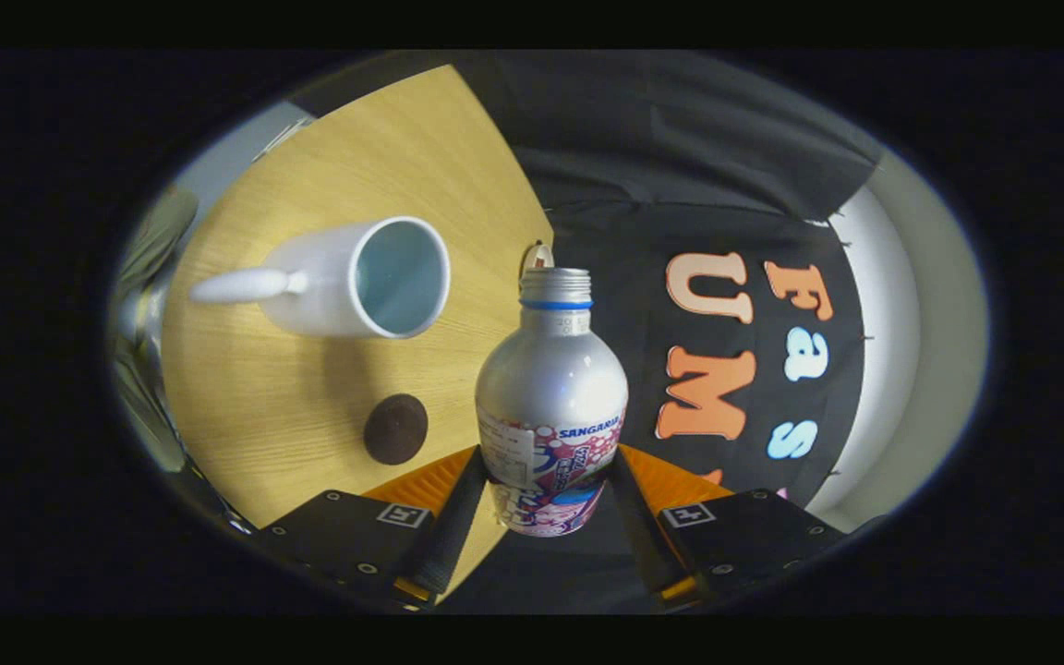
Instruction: Take the bottle from table, then pour the juice into the cup, finally place the bottle on the coaster
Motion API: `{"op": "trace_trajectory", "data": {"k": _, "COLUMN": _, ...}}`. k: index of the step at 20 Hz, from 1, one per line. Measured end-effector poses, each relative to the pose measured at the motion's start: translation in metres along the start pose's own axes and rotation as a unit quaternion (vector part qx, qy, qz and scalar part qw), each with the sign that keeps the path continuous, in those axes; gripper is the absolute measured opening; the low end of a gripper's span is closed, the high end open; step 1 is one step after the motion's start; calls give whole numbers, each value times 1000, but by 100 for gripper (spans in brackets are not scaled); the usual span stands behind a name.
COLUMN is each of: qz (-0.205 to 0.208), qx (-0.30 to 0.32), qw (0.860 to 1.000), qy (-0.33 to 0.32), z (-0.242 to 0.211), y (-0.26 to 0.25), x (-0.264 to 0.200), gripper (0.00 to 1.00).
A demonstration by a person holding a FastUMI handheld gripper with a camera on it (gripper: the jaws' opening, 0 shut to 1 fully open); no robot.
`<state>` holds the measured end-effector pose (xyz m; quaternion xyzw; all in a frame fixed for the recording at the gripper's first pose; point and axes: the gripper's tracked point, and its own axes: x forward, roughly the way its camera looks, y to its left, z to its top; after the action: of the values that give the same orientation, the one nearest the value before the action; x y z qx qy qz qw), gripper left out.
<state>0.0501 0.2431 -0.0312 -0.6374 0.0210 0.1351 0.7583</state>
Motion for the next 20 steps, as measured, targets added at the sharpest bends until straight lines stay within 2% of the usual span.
{"op": "trace_trajectory", "data": {"k": 3, "qz": 21, "qx": 119, "qw": 993, "qy": -4, "z": -4, "y": 3, "x": 2, "gripper": 77}}
{"op": "trace_trajectory", "data": {"k": 6, "qz": 28, "qx": 227, "qw": 973, "qy": -4, "z": -16, "y": -2, "x": 4, "gripper": 77}}
{"op": "trace_trajectory", "data": {"k": 9, "qz": 57, "qx": 357, "qw": 932, "qy": -9, "z": -27, "y": 3, "x": 11, "gripper": 77}}
{"op": "trace_trajectory", "data": {"k": 11, "qz": 66, "qx": 420, "qw": 905, "qy": -9, "z": -35, "y": 3, "x": 18, "gripper": 77}}
{"op": "trace_trajectory", "data": {"k": 17, "qz": 104, "qx": 556, "qw": 825, "qy": -15, "z": -47, "y": 24, "x": 41, "gripper": 77}}
{"op": "trace_trajectory", "data": {"k": 19, "qz": 109, "qx": 582, "qw": 806, "qy": -19, "z": -48, "y": 29, "x": 50, "gripper": 77}}
{"op": "trace_trajectory", "data": {"k": 20, "qz": 110, "qx": 588, "qw": 801, "qy": -17, "z": -49, "y": 34, "x": 55, "gripper": 77}}
